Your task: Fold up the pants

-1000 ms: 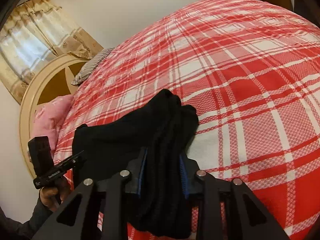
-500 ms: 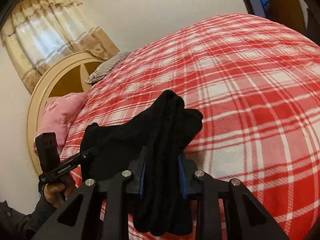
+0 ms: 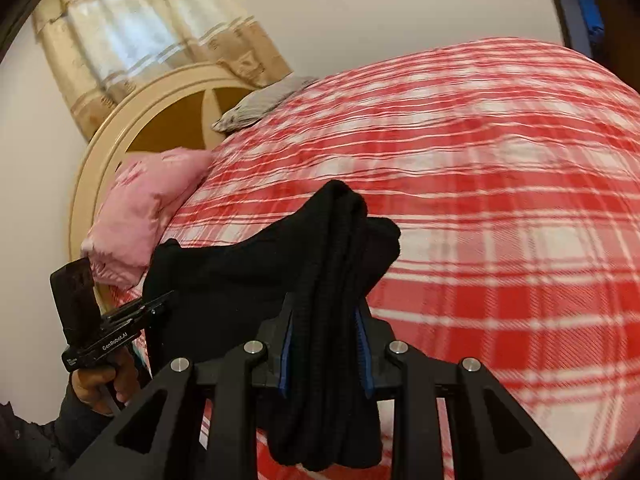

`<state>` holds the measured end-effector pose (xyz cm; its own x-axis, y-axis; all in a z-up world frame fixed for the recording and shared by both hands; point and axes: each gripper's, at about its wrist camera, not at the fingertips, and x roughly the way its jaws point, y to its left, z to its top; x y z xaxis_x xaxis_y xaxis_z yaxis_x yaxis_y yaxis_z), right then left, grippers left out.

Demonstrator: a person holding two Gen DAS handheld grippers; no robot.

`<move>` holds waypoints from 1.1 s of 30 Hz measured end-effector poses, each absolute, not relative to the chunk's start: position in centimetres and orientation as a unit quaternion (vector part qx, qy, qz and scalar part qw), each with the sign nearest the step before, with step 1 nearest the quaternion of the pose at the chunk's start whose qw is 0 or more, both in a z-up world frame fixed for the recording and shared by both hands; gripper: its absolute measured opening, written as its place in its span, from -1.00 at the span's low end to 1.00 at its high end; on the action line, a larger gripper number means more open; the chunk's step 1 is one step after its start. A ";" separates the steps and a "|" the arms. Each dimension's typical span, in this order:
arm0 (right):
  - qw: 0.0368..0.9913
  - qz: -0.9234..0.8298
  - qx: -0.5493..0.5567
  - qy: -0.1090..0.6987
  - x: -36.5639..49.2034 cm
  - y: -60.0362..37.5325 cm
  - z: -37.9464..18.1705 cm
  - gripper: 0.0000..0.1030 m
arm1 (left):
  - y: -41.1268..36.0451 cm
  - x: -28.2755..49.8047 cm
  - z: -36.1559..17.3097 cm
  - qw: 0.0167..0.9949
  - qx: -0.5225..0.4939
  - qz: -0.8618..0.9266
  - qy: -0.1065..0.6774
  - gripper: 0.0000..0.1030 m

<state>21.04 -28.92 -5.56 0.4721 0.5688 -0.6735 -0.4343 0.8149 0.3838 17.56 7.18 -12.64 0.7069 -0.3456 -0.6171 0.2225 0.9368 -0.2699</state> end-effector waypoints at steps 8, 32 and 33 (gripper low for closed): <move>0.837 0.330 0.063 0.431 24.0 -23.4 -6.4 -0.47 | 11.1 17.8 -12.9 0.926 -0.096 -0.103 0.350 -0.73; 0.804 0.340 0.043 0.486 31.2 -14.0 -13.0 -0.28 | 17.9 18.6 -17.8 0.919 -0.088 0.004 0.385 -0.23; 0.806 0.335 0.043 0.486 31.3 -14.3 -13.1 -0.23 | 17.9 18.6 -17.9 0.919 -0.084 0.009 0.385 -0.16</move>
